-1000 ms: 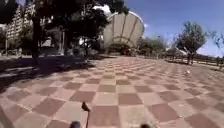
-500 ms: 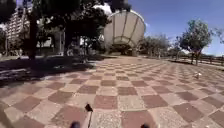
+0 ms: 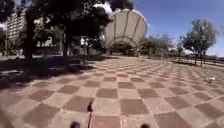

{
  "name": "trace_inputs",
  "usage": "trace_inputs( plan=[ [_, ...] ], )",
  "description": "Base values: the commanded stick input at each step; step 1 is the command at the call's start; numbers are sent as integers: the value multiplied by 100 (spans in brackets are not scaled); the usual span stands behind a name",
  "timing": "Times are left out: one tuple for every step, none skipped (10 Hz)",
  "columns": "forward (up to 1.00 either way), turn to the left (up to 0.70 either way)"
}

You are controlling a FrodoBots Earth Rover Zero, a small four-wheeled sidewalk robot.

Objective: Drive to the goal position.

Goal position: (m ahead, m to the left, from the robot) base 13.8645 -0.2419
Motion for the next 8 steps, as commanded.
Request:
trace_inputs(
  plan=[
    [100, 0],
    [100, 0],
    [100, 0],
    [100, 0],
    [100, 0],
    [100, 0],
    [100, 0],
    [100, 0]
  ],
)
